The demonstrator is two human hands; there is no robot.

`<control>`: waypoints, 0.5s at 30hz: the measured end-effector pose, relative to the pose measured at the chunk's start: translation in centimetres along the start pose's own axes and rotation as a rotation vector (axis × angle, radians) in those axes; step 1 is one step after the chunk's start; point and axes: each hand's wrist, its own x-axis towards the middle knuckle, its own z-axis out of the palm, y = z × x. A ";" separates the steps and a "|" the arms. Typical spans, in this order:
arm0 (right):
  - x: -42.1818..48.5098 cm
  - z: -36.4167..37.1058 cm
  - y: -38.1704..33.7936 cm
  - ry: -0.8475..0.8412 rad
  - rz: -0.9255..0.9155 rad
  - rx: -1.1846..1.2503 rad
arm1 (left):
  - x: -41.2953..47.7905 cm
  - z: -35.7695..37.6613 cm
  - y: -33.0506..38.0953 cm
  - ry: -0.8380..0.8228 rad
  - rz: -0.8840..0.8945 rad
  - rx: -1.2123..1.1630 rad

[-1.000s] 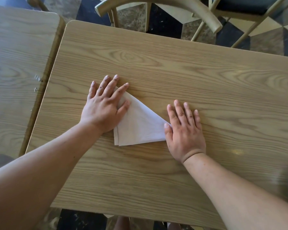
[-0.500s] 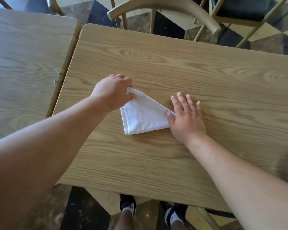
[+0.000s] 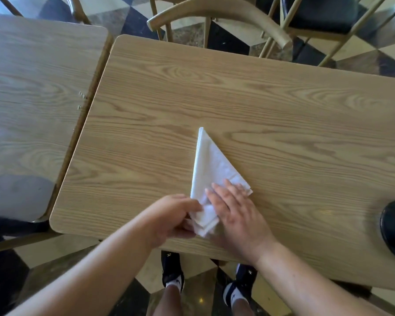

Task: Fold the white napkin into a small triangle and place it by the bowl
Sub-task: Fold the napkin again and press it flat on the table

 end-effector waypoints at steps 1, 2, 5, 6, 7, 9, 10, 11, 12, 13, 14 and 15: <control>-0.4 0.3 0.1 0.016 -0.014 0.002 | -0.4 1.1 -0.5 -0.040 -0.012 -0.004; -0.6 0.5 0.3 0.037 -0.022 0.003 | -0.5 1.8 -0.9 -0.066 -0.009 0.022; -0.7 0.8 1.2 0.097 -0.022 0.030 | -0.2 2.5 -1.5 0.070 0.096 0.279; -0.8 0.9 1.5 0.109 -0.022 0.025 | 0.2 2.0 -1.7 0.209 0.172 0.450; -0.7 0.8 1.7 0.110 -0.027 0.022 | 0.7 1.1 -1.9 0.374 0.274 0.670; -0.5 0.6 1.7 0.094 -0.034 0.045 | 1.9 -0.8 -2.8 0.610 0.566 1.049; -0.4 0.5 1.8 0.087 -0.027 0.063 | 2.7 -1.7 -3.2 0.631 0.753 1.182; -0.3 0.2 1.7 0.077 -0.013 0.080 | 3.5 -2.6 -3.5 0.606 0.915 1.286; -0.2 -0.1 1.7 0.072 0.001 0.098 | 4.3 -3.4 -3.7 0.578 1.042 1.356; 0.0 -0.4 1.8 0.055 0.016 0.126 | 5.0 -4.1 -3.6 0.536 1.114 1.406; 0.1 -0.7 1.8 0.030 0.029 0.167 | 5.5 -4.6 -3.4 0.499 1.144 1.446; 0.2 -1.2 1.8 -0.004 0.047 0.220 | 5.8 -5.0 -3.0 0.480 1.163 1.477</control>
